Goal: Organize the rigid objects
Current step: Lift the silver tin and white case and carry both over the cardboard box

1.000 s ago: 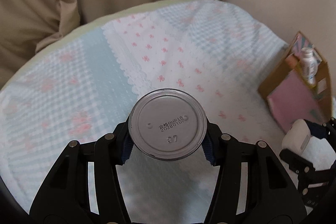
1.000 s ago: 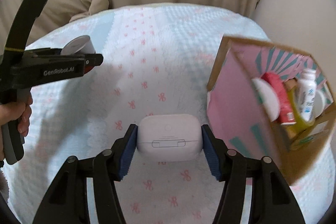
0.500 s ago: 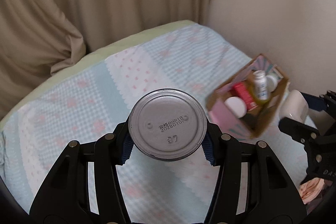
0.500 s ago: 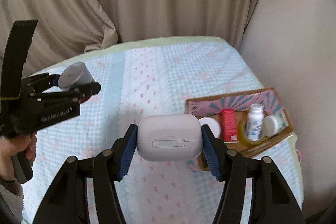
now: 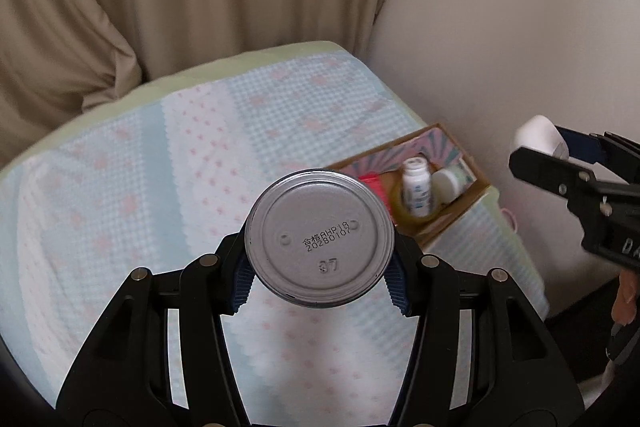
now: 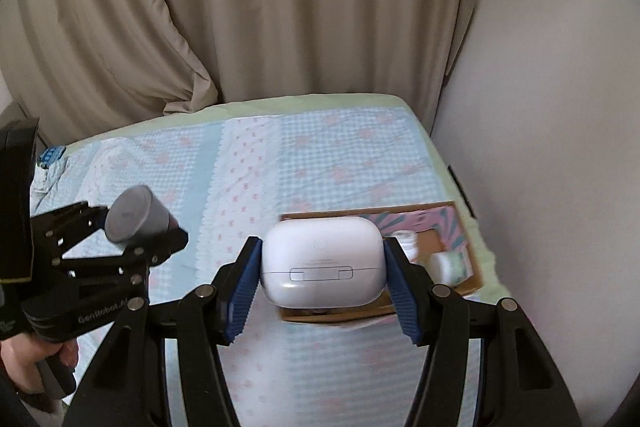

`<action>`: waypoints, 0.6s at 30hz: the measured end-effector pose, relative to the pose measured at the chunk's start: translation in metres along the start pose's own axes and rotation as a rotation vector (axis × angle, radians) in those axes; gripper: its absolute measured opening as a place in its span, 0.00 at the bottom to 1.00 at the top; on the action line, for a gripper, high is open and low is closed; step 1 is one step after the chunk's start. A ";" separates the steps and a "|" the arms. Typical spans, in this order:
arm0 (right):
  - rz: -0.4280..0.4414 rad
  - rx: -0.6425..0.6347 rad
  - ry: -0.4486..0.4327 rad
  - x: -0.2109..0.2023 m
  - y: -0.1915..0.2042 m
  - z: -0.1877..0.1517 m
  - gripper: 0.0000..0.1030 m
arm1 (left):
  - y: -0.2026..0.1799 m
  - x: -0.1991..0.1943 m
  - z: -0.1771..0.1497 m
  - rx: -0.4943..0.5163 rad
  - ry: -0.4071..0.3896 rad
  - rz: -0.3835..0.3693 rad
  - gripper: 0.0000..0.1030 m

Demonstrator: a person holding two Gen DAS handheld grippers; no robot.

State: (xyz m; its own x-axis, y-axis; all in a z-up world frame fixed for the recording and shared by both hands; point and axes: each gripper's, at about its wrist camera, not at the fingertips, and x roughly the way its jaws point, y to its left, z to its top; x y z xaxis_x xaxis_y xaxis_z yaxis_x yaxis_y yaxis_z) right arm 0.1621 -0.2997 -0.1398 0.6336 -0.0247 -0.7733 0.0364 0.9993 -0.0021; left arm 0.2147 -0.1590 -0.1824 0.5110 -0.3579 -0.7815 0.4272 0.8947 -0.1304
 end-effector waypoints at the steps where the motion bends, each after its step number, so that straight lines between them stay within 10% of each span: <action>1: 0.000 -0.002 0.003 0.000 -0.010 0.001 0.54 | -0.009 0.005 0.000 -0.013 0.004 -0.003 0.49; 18: 0.002 0.088 0.131 0.081 -0.156 0.001 0.54 | -0.083 0.128 0.012 -0.048 0.144 -0.031 0.49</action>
State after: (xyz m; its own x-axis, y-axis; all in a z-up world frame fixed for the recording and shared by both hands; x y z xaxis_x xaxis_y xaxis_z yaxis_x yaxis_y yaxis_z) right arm 0.2084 -0.4574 -0.2010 0.5278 -0.0136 -0.8493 0.1068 0.9930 0.0505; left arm 0.2540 -0.2826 -0.2644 0.3845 -0.3463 -0.8557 0.4027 0.8971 -0.1821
